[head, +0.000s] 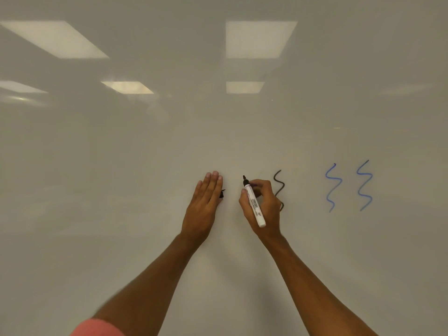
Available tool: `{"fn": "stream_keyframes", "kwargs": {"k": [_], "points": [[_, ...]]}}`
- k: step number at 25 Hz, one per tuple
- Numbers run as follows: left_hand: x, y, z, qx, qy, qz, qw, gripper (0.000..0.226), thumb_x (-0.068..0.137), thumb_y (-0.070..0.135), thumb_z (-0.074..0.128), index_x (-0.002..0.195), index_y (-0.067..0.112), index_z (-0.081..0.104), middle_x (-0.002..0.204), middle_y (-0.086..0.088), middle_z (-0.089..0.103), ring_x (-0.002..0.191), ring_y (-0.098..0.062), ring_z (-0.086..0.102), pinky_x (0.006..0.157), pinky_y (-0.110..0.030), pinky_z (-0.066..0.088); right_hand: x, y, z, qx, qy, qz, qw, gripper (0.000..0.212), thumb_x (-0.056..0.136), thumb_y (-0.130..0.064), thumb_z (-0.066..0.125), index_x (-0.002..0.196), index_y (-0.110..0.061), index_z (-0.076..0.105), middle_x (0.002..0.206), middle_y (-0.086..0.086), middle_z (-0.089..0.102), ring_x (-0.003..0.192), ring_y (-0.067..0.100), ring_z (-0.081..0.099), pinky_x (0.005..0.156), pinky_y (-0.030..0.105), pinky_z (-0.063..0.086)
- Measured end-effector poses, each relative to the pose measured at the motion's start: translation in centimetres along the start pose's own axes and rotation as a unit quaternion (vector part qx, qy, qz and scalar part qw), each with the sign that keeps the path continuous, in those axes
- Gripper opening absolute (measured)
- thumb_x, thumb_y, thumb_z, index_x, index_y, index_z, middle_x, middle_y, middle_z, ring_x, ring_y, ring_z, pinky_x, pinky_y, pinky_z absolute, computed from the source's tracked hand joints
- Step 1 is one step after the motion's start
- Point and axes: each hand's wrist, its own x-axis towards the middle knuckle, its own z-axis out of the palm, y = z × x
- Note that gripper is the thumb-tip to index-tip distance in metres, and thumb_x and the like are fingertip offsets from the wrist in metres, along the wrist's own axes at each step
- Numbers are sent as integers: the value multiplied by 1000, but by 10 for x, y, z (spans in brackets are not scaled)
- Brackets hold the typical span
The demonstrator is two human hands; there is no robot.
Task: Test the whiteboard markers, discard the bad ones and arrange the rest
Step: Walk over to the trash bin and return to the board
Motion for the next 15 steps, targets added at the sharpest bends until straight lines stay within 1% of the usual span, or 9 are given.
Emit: {"fn": "stream_keyframes", "kwargs": {"k": [2,4,8,9,12,13,15], "points": [[0,1,6,0,15,-10,1000,48,102,18,28,146,2,19,154,-13,20,144,-25,15,120,-36,12,3,9,3,-25,13,-24,999,19,84,-23,65,94,-9,58,73,-4,59,60,12,59,54,33,54],[-1,1,11,7,28,-11,1000,47,102,19,28,145,1,23,153,-13,23,144,-25,17,119,-37,16,4,15,6,-60,25,-45,997,18,84,-26,63,87,-10,56,65,-2,55,53,14,53,47,34,50],[-1,-2,14,20,53,-1,998,45,102,18,33,143,0,29,151,-15,29,143,-27,23,117,-39,23,-7,24,5,-125,3,-140,982,15,82,-21,65,82,-9,56,60,2,53,51,15,46,45,29,44],[-1,-2,14,23,58,1,998,44,103,19,34,142,-1,31,150,-15,30,142,-27,24,116,-40,24,-10,27,2,-131,2,-146,981,14,81,-20,65,81,-10,56,60,2,53,51,14,46,46,28,44],[-1,-1,16,28,71,3,997,44,102,18,38,141,-1,33,149,-16,32,141,-27,26,115,-41,27,-23,31,-2,-121,29,-104,987,14,80,-16,66,81,-13,52,59,3,52,51,14,46,48,24,43],[-1,-2,16,28,74,5,997,44,101,17,39,141,-1,33,149,-16,33,141,-27,27,115,-41,27,-30,32,-1,-127,21,-109,986,14,78,-13,67,78,-10,54,58,3,51,51,14,45,48,25,42],[-1,-4,16,28,79,11,996,45,100,17,41,141,-1,34,149,-16,33,141,-27,28,115,-40,26,-45,36,-2,-148,-19,-150,977,14,77,-9,68,73,-7,55,57,2,49,53,10,41,47,27,41]]}}
